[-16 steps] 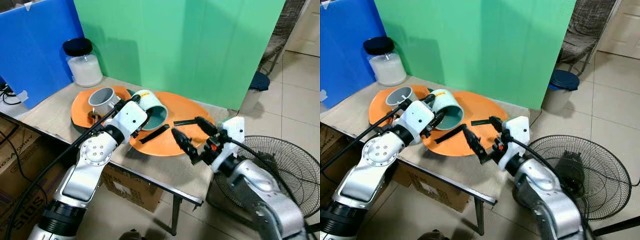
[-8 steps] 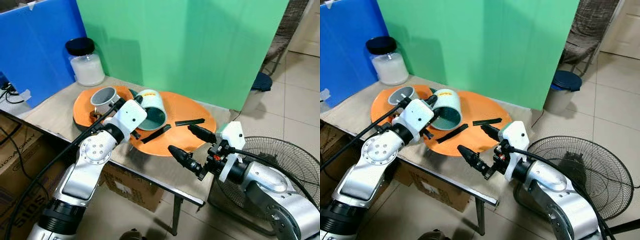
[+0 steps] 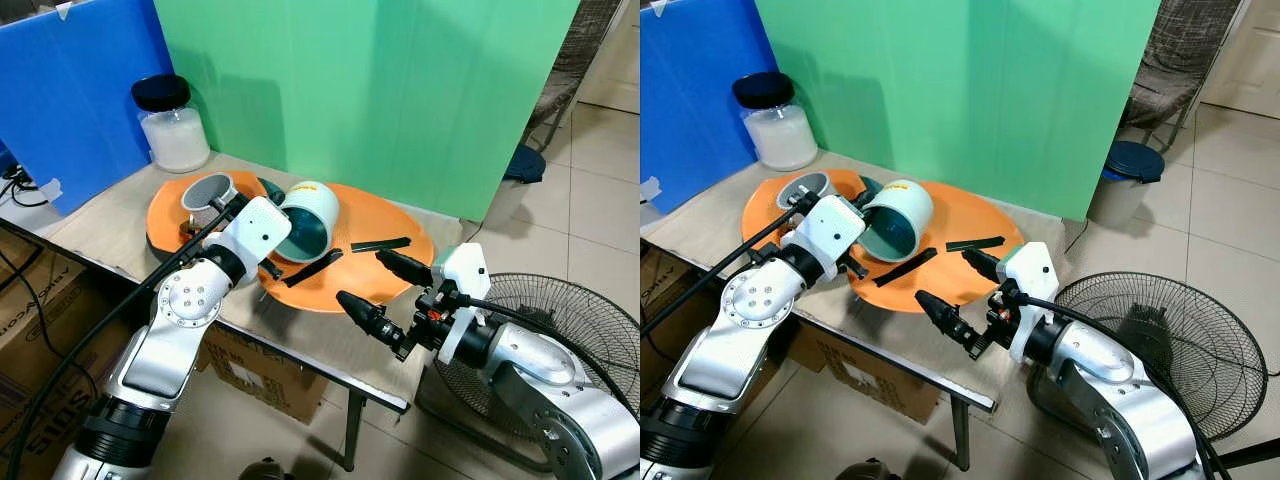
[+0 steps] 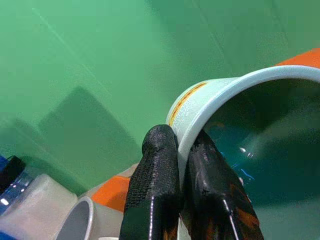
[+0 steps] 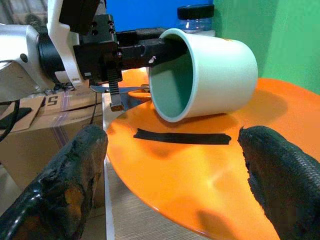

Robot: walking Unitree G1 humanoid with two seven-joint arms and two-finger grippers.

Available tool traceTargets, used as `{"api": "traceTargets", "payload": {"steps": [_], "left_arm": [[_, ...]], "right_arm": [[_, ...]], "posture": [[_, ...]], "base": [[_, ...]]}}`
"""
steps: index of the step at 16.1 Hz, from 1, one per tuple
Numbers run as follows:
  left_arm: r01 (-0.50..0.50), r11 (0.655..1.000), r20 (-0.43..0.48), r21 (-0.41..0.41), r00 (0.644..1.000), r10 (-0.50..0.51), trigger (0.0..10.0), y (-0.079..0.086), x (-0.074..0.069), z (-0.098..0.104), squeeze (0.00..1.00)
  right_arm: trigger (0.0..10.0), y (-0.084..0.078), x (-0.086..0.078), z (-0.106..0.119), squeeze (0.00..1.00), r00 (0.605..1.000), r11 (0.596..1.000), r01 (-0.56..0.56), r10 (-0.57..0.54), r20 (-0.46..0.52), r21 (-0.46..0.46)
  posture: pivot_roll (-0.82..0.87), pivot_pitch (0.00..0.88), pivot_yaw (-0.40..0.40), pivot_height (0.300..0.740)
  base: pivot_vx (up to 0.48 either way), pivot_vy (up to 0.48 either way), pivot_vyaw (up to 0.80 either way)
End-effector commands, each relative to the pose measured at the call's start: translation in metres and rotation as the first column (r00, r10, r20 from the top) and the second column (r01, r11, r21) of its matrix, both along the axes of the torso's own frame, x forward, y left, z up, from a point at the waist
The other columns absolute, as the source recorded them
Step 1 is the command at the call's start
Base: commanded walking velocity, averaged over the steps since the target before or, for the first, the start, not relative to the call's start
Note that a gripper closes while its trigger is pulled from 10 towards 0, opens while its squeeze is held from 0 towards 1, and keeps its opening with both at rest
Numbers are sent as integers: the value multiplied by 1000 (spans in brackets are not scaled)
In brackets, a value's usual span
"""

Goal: Setting the table

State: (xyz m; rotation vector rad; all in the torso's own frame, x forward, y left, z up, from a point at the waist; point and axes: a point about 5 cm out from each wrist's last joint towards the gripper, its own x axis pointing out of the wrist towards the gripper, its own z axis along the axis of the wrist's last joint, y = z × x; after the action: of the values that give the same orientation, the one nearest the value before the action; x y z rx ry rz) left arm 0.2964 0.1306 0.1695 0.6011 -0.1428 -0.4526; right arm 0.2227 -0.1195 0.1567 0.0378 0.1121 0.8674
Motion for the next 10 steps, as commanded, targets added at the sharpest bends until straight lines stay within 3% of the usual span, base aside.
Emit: {"api": "traceTargets", "payload": {"steps": [1, 3, 4, 5, 6, 7, 8, 9, 10], "left_arm": [[-27, 1000, 57, -3, 998, 27, 0, 6, 3, 13, 0], [-24, 999, 101, -41, 994, 28, 0, 8, 0, 26, 0], [-12, 988, 158, -153, 987, 37, 0, 10, -5, 43, 0], [-8, 980, 167, -197, 985, 42, 0, 10, -6, 46, 0], [-5, 965, 175, -262, 983, 53, 0, 11, -8, 51, 0], [-12, 906, 157, -424, 984, 87, 0, 12, -12, 55, 0], [-16, 881, 144, -473, 985, 95, 0, 12, -13, 55, 0], [41, 886, 142, -462, 989, 28, 0, -1, -18, 52, 0], [109, 901, 154, -419, 987, -47, 4471, -18, -23, 51, 0]], "right_arm": [[10000, 0, 3, 4, 0, 1000, 1000, 14, -14, 22, 5], [10000, -1, 5, 8, 0, 997, 997, 67, -69, 39, 38], [10000, -5, 8, 10, 0, 982, 981, 178, -182, 42, 83], [10000, -7, 8, 11, 0, 975, 973, 211, -216, 48, 98], [10000, -8, 9, 13, 0, 967, 965, 240, -247, 56, 109], [10000, -11, 11, 13, 0, 935, 932, 340, -349, 55, 129], [10000, -12, 11, 13, 0, 922, 917, 375, -384, 49, 136], [10000, -15, 12, 12, 0, 885, 878, 455, -464, 33, 150], [10000, -20, 13, 12, 0, 828, 824, 548, -559, 41, 144]], "posture": [[161, 0, 46, 727], [159, 0, 45, 727], [152, 0, 49, 727], [148, 0, 52, 727], [148, 0, 52, 727], [144, 0, 53, 727], [144, 0, 52, 727], [142, 0, 50, 727], [139, 0, 49, 727]], "base": [[0, 0, 0], [0, 0, 0], [0, 0, 0], [0, 0, 0], [0, 0, 0], [0, 0, 0], [0, 0, 0], [0, 0, -725], [0, 0, -725]]}}
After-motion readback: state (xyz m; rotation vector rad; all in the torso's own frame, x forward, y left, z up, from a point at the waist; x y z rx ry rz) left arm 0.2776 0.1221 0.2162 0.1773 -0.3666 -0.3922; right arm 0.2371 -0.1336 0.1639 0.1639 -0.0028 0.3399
